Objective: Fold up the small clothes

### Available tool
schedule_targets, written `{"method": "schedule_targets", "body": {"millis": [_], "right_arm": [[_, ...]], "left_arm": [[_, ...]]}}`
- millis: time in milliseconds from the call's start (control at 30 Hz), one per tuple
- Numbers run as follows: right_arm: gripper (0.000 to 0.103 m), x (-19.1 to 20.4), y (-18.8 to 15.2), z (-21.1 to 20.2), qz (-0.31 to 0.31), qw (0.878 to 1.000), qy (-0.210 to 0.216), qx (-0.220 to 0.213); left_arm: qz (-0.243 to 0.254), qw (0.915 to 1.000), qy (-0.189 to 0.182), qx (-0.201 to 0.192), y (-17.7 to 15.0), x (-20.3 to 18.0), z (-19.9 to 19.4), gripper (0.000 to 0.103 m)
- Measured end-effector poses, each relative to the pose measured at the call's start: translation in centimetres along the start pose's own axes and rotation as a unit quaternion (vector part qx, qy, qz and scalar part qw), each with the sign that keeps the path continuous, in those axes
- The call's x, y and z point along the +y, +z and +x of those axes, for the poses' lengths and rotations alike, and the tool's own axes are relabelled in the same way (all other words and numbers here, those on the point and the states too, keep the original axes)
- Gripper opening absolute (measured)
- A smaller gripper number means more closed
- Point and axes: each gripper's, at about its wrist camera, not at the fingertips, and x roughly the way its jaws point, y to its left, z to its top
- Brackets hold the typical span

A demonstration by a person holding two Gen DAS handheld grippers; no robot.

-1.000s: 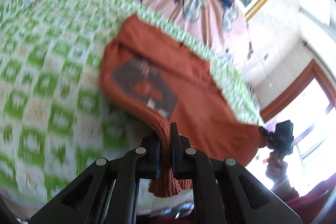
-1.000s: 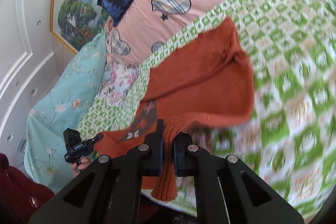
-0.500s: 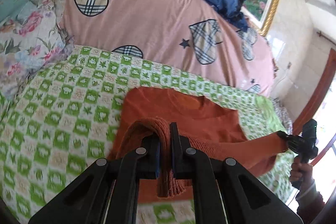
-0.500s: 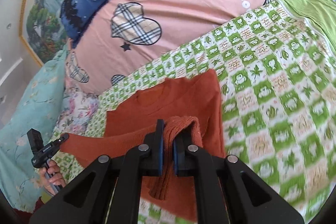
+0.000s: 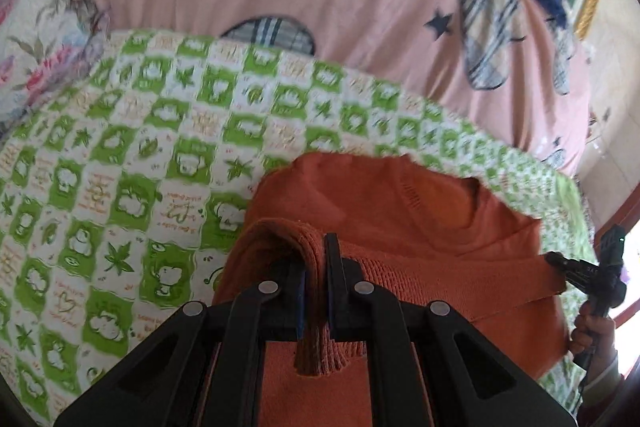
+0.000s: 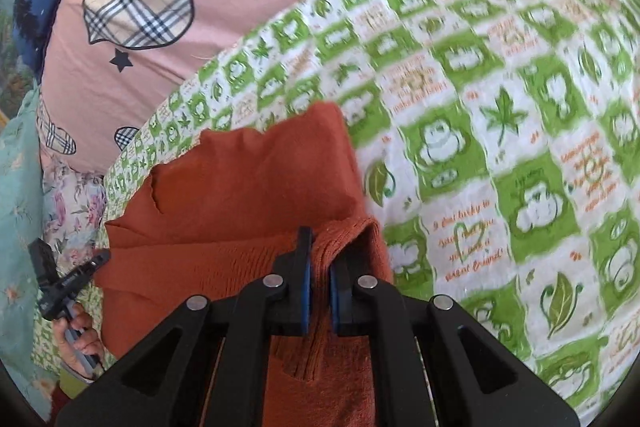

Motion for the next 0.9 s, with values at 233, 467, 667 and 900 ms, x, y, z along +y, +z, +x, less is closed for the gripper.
{"method": "schedule_targets", "body": {"millis": [233, 467, 667, 900], "right_arm": [[0.025, 5.0, -5.1, -4.9, -0.102, 0.994, 0.021, -0.025], [0.025, 9.9, -7.4, 2.7, -0.217, 0.968, 0.035, 0.121], [0.026, 6.5, 0.2, 1.6, -0.126, 0.986, -0.105, -0.013], [0.026, 3.8, -0.1, -4.2, -0.048, 0.993, -0.072, -0.076]], "left_arm": [[-0.022, 0.9974, -0.059, 0.036, -4.5, 0.2, -0.8, 0.027], [0.091, 0.9867, -0.094, 0.097, -9.5, -7.5, 1.2, 0.032], [0.117, 0.9856, -0.066, 0.102, -4.6, -8.3, 5.2, 0.030], [0.072, 0.9963, 0.046, -0.009, 5.4, -4.8, 2.7, 0.045]]}}
